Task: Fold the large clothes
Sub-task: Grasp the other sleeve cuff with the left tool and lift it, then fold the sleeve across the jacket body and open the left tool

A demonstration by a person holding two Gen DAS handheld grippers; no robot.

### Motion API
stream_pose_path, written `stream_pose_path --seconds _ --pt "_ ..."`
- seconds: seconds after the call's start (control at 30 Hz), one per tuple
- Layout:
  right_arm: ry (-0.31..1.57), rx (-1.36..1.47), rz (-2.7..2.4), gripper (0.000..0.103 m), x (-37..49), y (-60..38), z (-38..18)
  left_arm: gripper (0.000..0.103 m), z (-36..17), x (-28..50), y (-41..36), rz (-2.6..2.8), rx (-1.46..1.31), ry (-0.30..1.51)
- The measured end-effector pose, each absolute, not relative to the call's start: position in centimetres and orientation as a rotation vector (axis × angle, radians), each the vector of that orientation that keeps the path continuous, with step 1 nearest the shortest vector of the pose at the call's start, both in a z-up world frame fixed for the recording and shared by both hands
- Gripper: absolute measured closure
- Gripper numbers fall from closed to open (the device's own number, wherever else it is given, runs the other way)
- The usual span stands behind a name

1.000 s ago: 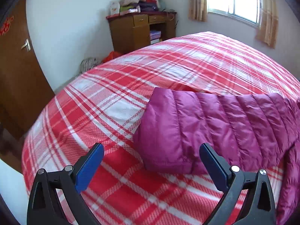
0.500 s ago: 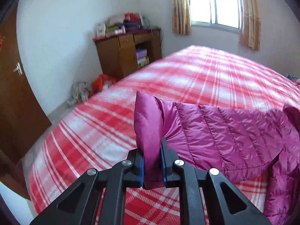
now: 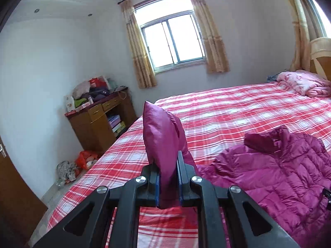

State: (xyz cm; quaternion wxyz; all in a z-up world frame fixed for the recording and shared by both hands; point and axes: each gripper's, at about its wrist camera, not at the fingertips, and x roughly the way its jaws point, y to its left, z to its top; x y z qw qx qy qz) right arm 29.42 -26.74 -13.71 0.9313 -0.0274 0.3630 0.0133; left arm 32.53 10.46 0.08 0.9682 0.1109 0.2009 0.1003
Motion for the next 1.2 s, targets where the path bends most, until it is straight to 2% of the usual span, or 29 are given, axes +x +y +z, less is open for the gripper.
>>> stream_pose_path --seconds 0.43,0.93,1.03,1.07,1.1,1.13,1.17,1.2 --pt "0.772 0.066 0.036 0.024 29.0 -28.8 -15.3 0.091 -3.2 33.2 -5.4 -0.063 0.331 0.424" --pt "0.758 0.089 0.042 0.024 28.6 -29.3 -15.4 0.089 -9.8 33.4 -11.3 -0.183 0.436 0.526" --pt "0.757 0.09 0.043 0.024 28.6 -29.3 -15.5 0.077 -10.6 32.7 -12.1 -0.203 0.466 0.534" --pt "0.756 0.092 0.04 0.024 28.6 -29.3 -15.5 0.063 -10.6 32.4 -12.3 -0.206 0.473 0.522" --pt "0.755 0.092 0.04 0.024 28.6 -29.3 -15.5 0.041 -10.6 31.9 -12.3 -0.203 0.481 0.499" --pt "0.754 0.093 0.041 0.024 28.6 -29.4 -15.5 0.029 -10.4 31.4 -12.3 -0.197 0.482 0.475" --pt "0.754 0.094 0.041 0.024 28.6 -29.4 -15.5 0.011 -10.2 31.0 -12.1 -0.19 0.476 0.449" --pt "0.754 0.095 0.041 0.024 28.6 -29.4 -15.5 0.008 -9.7 30.6 -11.7 -0.189 0.466 0.429"
